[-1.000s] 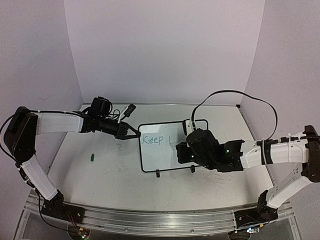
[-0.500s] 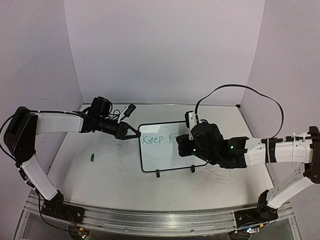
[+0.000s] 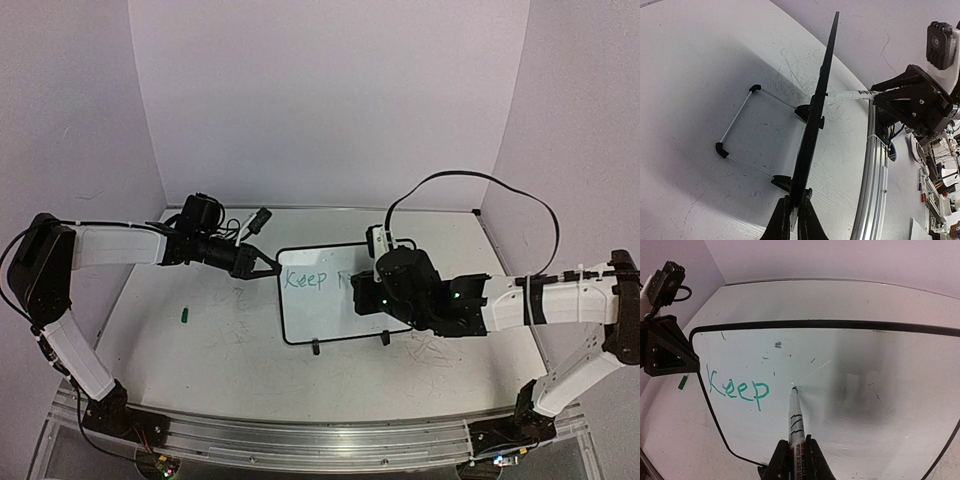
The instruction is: Write a sentence on the whiteboard
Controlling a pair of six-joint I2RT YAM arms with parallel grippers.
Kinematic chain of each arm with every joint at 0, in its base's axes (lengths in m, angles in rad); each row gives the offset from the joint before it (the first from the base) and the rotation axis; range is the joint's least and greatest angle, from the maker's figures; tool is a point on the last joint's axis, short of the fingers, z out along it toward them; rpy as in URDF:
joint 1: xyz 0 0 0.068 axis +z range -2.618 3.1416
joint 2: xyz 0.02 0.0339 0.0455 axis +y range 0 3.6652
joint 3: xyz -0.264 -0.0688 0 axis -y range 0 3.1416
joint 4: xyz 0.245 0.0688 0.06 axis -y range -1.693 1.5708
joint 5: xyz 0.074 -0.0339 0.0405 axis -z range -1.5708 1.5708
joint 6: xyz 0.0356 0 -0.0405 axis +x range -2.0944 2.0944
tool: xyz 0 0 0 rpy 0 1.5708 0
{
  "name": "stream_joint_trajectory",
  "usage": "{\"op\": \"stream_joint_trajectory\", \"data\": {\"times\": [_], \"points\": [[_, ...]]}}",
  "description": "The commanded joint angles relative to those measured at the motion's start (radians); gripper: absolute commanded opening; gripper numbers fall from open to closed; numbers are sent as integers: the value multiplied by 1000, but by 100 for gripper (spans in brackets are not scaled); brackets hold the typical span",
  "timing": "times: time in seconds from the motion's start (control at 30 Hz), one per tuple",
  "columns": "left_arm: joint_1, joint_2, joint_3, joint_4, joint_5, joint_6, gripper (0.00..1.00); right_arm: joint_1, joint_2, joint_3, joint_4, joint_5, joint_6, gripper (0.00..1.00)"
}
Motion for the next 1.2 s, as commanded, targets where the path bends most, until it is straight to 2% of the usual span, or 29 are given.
{"op": "stream_joint_trajectory", "data": {"times": [0.0, 0.67, 1.17], "points": [[-6, -41, 17, -30, 9, 2, 0, -5, 18, 47, 15, 53, 4, 0], [-6, -40, 17, -30, 11, 2, 0, -6, -36, 7, -66, 105, 62, 0], [-6, -39, 16, -30, 13, 2, 0, -3, -40, -18, -66, 62, 101, 0]]}}
